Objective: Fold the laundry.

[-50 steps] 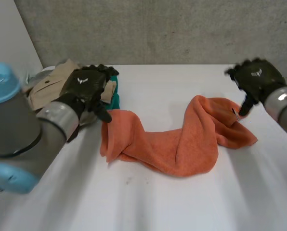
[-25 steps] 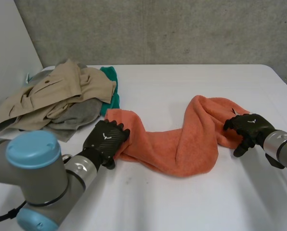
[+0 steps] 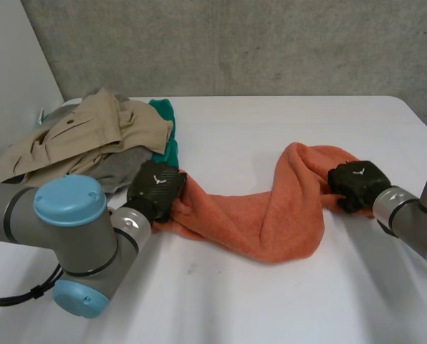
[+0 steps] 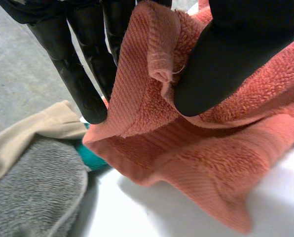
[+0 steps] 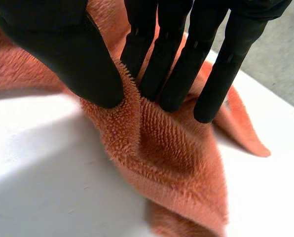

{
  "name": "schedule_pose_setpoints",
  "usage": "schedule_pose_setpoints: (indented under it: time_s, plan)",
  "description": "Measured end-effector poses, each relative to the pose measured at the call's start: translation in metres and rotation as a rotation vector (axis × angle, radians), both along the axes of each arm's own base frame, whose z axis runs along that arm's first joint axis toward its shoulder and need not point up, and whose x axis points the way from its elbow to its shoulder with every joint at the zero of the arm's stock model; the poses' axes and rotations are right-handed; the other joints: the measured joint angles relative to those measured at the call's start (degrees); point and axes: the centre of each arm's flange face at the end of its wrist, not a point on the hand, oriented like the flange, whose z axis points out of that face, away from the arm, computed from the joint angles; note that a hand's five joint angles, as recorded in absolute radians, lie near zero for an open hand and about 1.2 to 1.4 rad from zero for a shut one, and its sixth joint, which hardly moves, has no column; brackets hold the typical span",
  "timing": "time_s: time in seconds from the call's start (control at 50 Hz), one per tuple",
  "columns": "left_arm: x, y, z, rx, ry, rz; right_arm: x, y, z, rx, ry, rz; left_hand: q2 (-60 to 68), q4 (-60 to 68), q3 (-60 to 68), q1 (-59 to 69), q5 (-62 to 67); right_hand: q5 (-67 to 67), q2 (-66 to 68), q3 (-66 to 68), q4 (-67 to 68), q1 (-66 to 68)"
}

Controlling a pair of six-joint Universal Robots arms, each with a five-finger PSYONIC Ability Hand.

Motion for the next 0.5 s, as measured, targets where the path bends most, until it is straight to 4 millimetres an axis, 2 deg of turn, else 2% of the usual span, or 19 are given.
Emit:
schedule_pose_setpoints:
  time_s: [0.08, 0.16, 0.26, 0.36, 0.42, 0.5]
  plan:
    - [0.002, -0.002, 0.018, -0.037, 0.020, 0.024, -0.002, 0.000, 0.024, -0.049, 0.009, -0.015, 0.01, 0.00, 0.00, 0.00, 0.00, 0.00, 0.71, 0.01, 0.01, 0.00]
    - [0.005, 0.002, 0.052, -0.094, 0.060, 0.039, -0.006, 0.005, 0.060, -0.107, 0.032, -0.023, 0.01, 0.00, 0.00, 0.00, 0.00, 0.00, 0.89, 0.17, 0.05, 0.00]
    - [0.015, 0.022, 0.121, -0.174, 0.143, 0.039, -0.020, 0.022, 0.132, -0.210, 0.105, -0.039, 0.01, 0.00, 0.00, 0.00, 0.00, 0.00, 0.89, 0.22, 0.07, 0.00]
    - [0.029, 0.046, 0.178, -0.229, 0.219, 0.036, -0.041, 0.047, 0.204, -0.356, 0.179, -0.089, 0.05, 0.01, 0.22, 0.00, 0.00, 0.00, 0.89, 0.27, 0.08, 0.00]
    - [0.038, 0.060, 0.201, -0.232, 0.238, 0.036, -0.051, 0.064, 0.239, -0.441, 0.216, -0.119, 0.20, 0.01, 0.77, 0.00, 0.00, 0.00, 0.89, 0.30, 0.09, 0.00]
    - [0.044, 0.068, 0.208, -0.198, 0.224, 0.042, -0.058, 0.075, 0.256, -0.476, 0.261, -0.139, 0.20, 0.02, 0.77, 0.00, 0.00, 0.35, 0.90, 0.30, 0.09, 0.00]
